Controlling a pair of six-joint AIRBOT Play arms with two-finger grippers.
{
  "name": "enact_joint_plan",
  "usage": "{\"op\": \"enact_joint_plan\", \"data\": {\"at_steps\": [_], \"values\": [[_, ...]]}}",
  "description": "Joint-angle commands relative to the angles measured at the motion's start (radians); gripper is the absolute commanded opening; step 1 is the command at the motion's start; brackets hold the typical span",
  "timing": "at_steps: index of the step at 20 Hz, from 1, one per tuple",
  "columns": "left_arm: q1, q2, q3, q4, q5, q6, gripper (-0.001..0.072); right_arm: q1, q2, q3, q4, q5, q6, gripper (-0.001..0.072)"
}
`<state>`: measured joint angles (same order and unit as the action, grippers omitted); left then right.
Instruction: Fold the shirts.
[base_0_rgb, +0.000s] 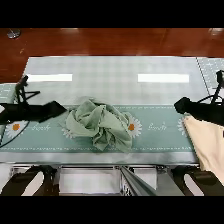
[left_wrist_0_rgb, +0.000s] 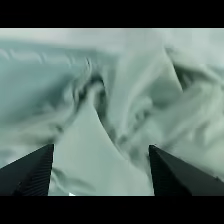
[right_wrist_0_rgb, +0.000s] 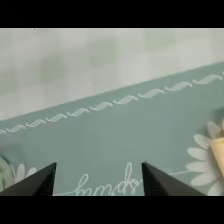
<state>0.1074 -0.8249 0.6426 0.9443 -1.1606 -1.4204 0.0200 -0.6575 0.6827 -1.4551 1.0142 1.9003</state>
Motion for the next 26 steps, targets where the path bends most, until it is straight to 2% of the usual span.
{"op": "enact_joint_plan", "data": {"at_steps": [1,2,4,9,10,11,12,15,18,24,25,26], "values": [[-0.093,-0.006,-0.142,-0.174,-0.140,0.090,0.0701,-0.053,-0.005,-0.096,0.138,0.042,-0.098,0.0618],[-0.172,-0.019,-0.177,-0.119,-0.078,0.077,0.0701,-0.022,-0.005,-0.125,0.163,0.036,-0.106,0.0618],[-0.276,-0.081,-0.189,-0.062,0.024,-0.011,0.0701,0.045,-0.005,-0.162,0.167,0.018,-0.085,0.0618],[-0.319,-0.256,-0.129,-0.156,0.287,-0.014,0.0699,0.186,-0.023,-0.206,0.179,-0.002,-0.018,0.0618],[-0.317,-0.277,-0.105,-0.156,0.302,-0.012,0.0662,0.212,-0.042,-0.207,0.194,-0.005,-0.018,0.0618],[-0.310,-0.293,-0.077,-0.155,0.294,0.008,0.0257,0.243,-0.067,-0.207,0.208,-0.020,-0.018,0.0617],[-0.307,-0.296,-0.047,-0.156,0.287,0.057,0.0040,0.270,-0.095,-0.207,0.227,-0.051,-0.017,0.0618],[-0.279,-0.293,0.051,-0.150,0.219,0.093,0.0027,0.326,-0.211,-0.206,0.375,-0.237,-0.027,0.0617],[-0.227,-0.284,0.118,-0.151,0.147,0.105,0.0027,0.368,-0.359,-0.172,0.605,-0.399,-0.161,0.0617],[-0.208,-0.278,0.133,-0.152,0.112,0.104,0.0027,0.387,-0.640,0.004,0.709,-0.357,-0.264,0.0611],[-0.208,-0.278,0.133,-0.152,0.112,0.104,0.0027,0.387,-0.667,0.022,0.724,-0.349,-0.282,0.0554],[-0.208,-0.278,0.133,-0.152,0.113,0.104,0.0027,0.387,-0.692,0.036,0.725,-0.340,-0.282,0.0456]]}}
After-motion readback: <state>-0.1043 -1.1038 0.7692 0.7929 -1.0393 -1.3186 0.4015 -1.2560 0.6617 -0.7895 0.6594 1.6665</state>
